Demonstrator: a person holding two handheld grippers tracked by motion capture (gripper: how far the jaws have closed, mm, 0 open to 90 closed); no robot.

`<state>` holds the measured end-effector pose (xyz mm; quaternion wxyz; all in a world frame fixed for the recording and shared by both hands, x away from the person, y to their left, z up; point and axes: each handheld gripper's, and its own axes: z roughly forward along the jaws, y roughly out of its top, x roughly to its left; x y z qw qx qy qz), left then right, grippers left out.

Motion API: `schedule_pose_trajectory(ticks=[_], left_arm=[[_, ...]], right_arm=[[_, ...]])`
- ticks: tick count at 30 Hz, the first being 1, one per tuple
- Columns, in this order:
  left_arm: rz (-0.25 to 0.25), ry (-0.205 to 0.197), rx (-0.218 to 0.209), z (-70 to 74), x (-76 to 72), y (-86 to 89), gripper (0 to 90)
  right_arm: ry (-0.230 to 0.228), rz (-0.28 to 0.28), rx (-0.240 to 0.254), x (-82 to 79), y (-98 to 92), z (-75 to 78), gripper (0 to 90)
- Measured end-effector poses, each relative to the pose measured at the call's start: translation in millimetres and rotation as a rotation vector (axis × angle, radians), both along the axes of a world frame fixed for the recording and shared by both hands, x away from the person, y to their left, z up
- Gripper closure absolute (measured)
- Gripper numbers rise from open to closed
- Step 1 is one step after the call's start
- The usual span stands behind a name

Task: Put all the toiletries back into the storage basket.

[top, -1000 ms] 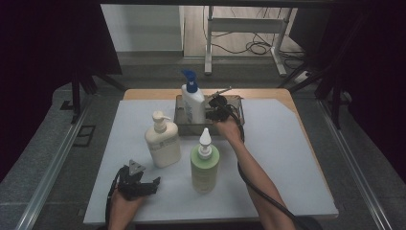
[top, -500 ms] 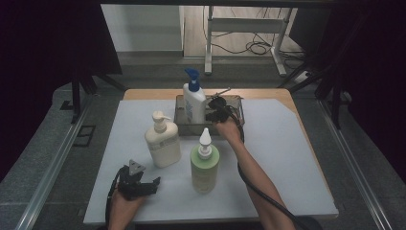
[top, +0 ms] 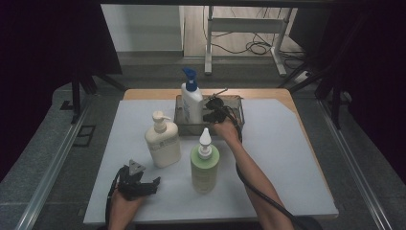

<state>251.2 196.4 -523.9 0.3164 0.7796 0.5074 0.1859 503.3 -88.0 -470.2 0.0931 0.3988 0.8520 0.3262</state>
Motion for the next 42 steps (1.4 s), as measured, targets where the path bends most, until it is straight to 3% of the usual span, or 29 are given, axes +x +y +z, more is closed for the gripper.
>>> schedule_pose_trajectory(ticks=[42], left_arm=[[0.0, 0.0, 0.0, 0.0, 0.0, 0.0, 12.9]], right_arm=[[-0.007, 0.03, -0.012, -2.9, 23.9, -0.7, 86.5]])
